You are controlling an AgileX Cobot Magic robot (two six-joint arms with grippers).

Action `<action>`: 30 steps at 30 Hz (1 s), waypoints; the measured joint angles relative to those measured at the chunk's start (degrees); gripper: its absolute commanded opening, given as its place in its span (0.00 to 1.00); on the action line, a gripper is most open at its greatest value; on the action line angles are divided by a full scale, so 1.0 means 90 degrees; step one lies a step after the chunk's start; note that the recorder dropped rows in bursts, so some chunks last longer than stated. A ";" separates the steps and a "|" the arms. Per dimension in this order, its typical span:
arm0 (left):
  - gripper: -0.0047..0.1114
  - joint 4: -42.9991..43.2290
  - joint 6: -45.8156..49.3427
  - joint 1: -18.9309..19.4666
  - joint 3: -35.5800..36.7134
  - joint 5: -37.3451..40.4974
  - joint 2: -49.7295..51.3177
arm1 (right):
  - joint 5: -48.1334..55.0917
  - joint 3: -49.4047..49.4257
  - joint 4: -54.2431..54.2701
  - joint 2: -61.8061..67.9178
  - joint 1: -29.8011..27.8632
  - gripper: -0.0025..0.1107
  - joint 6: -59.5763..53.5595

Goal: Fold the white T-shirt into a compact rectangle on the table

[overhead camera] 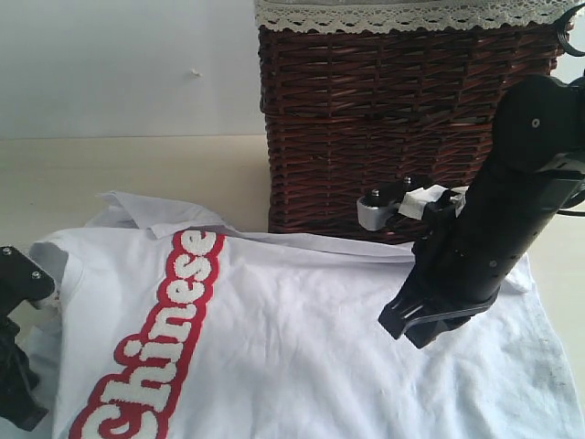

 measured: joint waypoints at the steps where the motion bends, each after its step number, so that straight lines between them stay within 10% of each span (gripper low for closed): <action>1: 0.04 0.0604 -0.0700 0.0000 -0.0012 0.0169 -0.0026 | 0.0000 0.0000 0.0000 0.0000 0.0000 0.02 0.0000; 7: 0.04 0.3792 -0.4320 0.0014 -0.0012 0.1560 -0.0093 | 0.0000 0.0000 0.0000 0.0000 0.0000 0.02 -0.0012; 15: 0.04 0.4582 -0.5577 0.0052 0.0127 0.2461 -0.0334 | 0.0000 0.0000 0.0000 0.0000 0.0000 0.02 -0.0012; 21: 0.04 0.5162 -0.5356 0.0052 0.0137 0.1780 -0.1542 | -0.0230 0.0000 -0.0013 0.0000 0.0000 0.03 -0.0482; 30: 0.04 0.5305 -0.1859 0.0052 0.0137 0.0729 -0.2240 | -0.0552 0.0000 -0.1544 0.0000 0.0000 0.08 -0.2437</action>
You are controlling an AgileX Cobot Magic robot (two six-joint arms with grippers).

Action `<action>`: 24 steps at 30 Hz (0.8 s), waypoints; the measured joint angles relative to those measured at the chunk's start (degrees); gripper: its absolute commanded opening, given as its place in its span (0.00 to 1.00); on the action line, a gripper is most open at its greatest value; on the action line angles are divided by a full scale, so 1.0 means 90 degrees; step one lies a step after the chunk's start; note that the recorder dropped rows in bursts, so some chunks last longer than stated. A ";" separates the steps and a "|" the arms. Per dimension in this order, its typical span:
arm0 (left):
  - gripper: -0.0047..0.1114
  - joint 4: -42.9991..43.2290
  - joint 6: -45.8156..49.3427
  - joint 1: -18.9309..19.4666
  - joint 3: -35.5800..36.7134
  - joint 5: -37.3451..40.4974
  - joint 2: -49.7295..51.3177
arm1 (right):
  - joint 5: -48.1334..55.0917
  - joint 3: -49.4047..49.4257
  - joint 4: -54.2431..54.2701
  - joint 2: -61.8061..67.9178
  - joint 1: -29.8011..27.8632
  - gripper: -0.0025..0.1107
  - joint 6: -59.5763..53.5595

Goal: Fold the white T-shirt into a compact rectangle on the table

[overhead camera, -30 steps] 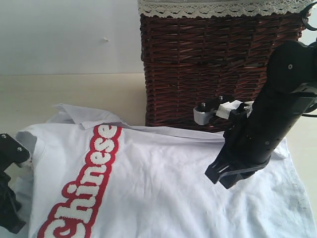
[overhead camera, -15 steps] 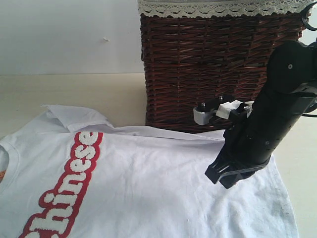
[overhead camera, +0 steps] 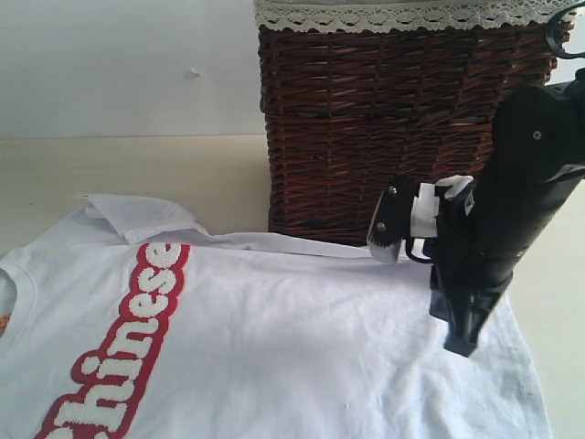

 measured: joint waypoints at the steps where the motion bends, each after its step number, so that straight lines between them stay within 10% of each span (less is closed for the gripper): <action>1: 0.04 -0.0047 0.0492 0.0000 0.0000 -0.0014 0.0072 | 0.0140 0.0000 -0.0114 0.0013 0.0000 0.08 -0.0317; 11: 0.06 -0.0314 0.3004 0.0000 0.0000 -0.0592 0.0820 | 0.0594 0.0213 -0.0099 0.0013 0.0000 0.22 -0.1905; 18: 0.56 -0.0918 0.3090 0.0000 -0.0298 -0.0825 0.1004 | 0.0090 0.0534 -0.0008 0.0013 0.0000 0.65 -0.1775; 24: 0.77 -0.1033 0.3090 0.0000 -0.0337 -0.0735 0.1018 | -0.0094 0.0548 0.0179 0.0013 0.0000 0.67 -0.1377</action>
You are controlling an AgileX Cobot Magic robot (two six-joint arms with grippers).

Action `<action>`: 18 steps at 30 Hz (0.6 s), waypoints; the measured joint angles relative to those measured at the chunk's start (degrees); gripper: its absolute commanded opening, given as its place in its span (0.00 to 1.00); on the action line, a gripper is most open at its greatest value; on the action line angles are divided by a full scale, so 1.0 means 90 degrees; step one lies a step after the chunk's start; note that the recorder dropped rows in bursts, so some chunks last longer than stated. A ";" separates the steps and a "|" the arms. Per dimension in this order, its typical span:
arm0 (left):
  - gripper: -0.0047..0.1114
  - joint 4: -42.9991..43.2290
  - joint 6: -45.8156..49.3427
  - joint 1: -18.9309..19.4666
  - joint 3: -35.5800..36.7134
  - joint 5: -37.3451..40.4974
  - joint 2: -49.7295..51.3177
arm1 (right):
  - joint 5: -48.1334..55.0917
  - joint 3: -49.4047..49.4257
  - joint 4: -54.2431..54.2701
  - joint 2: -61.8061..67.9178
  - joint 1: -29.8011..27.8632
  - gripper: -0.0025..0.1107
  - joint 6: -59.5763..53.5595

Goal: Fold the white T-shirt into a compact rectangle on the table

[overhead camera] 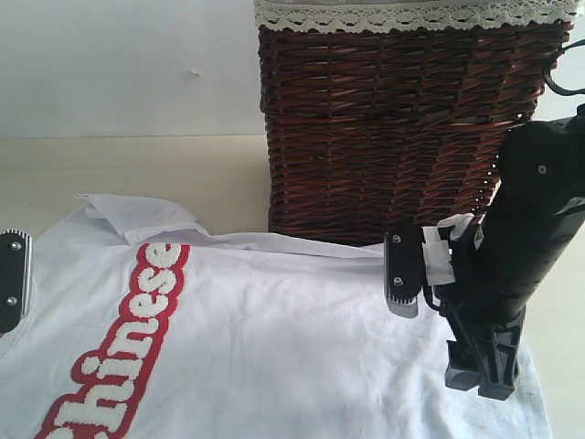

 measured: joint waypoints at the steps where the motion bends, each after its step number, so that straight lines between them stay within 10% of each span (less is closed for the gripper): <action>1: 0.76 0.0000 0.0000 0.0000 0.0000 0.0000 0.0000 | -0.0013 0.0000 0.0094 0.0000 0.0000 0.67 0.0028; 8: 0.73 -0.0296 -0.0084 0.0000 -0.0015 -0.0392 -0.0073 | -0.0311 0.0011 0.0454 0.0000 0.0000 0.67 0.0067; 16: 0.21 -0.1387 0.0417 0.0000 -0.0015 -0.0322 -0.0102 | -0.0594 0.0011 0.1075 0.0000 0.0000 0.67 0.0531; 18: 0.20 -0.1614 0.0475 0.0000 -0.0015 -0.0352 -0.0102 | -0.0621 0.0011 0.0927 0.0000 0.0000 0.67 0.0614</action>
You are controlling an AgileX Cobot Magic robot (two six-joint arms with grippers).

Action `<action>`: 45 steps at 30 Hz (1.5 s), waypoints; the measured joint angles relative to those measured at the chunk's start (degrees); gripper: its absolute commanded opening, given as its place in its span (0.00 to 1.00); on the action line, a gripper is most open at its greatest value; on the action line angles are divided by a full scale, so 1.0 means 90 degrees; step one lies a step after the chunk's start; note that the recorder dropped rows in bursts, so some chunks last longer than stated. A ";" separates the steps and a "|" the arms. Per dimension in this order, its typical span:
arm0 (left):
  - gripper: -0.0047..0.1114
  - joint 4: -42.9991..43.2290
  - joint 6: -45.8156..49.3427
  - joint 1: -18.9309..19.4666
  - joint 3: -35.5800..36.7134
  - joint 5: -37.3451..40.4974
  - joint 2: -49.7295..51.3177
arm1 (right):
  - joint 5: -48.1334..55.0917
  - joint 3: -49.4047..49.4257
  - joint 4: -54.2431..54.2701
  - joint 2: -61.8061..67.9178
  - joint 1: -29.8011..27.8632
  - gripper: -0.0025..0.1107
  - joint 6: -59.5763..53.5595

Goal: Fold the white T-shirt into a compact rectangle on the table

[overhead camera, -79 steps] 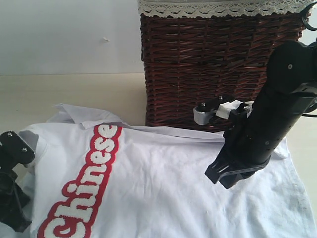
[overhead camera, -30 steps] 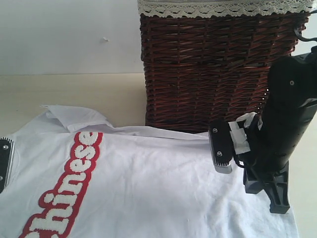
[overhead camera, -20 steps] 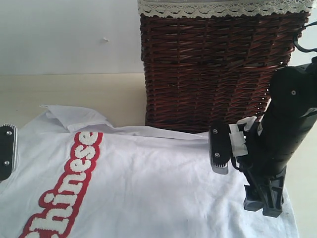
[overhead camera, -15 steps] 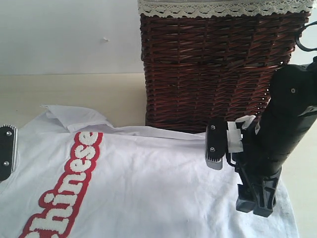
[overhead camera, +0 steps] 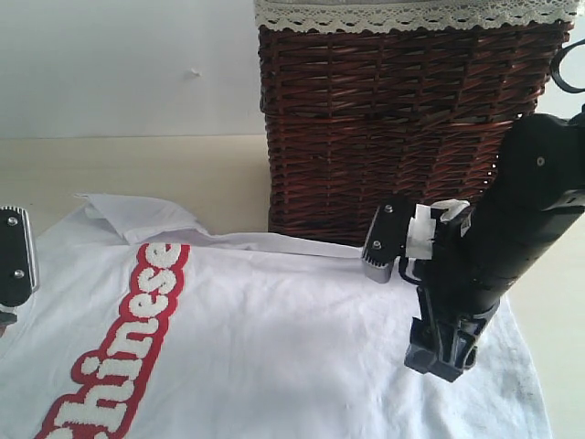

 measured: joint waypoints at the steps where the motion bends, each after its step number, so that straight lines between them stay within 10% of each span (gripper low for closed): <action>1: 0.21 -0.0109 0.0027 0.0000 -0.0015 0.0000 0.0000 | 0.0045 0.0000 -0.0074 0.0000 0.0000 0.67 -0.0166; 7: 0.04 -0.0900 0.0205 0.0000 -0.0542 0.0684 0.0011 | 0.0609 0.0000 -0.0328 0.0000 0.0000 0.67 -0.1471; 20: 0.04 -0.3289 0.2059 0.0615 -0.2356 0.4692 0.1241 | 0.0787 0.0000 -0.0328 0.0000 0.0000 0.67 -0.1629; 28: 0.05 -0.3310 0.2185 0.0957 -0.2439 0.4537 0.1336 | 0.0743 0.0000 -0.0357 0.0000 0.0000 0.69 -0.1557; 31: 0.24 -0.3512 0.2185 0.0957 -0.2439 0.4370 0.1281 | 0.0686 0.0000 -0.0306 0.0000 0.0000 0.76 -0.1268; 34: 0.78 -0.3544 0.2185 0.0957 -0.2439 0.4347 0.1270 | 0.0688 0.0000 -0.0296 0.0000 0.0000 0.89 -0.1126; 36: 0.95 -0.3544 0.2185 0.0957 -0.2439 0.4263 0.1230 | 0.0699 0.0000 -0.0283 0.0000 0.0000 0.90 -0.1060; 45: 0.95 -0.3661 0.2195 0.0957 -0.2372 0.4030 0.1216 | 0.0224 0.0000 0.0368 0.0000 0.0000 0.90 -0.1035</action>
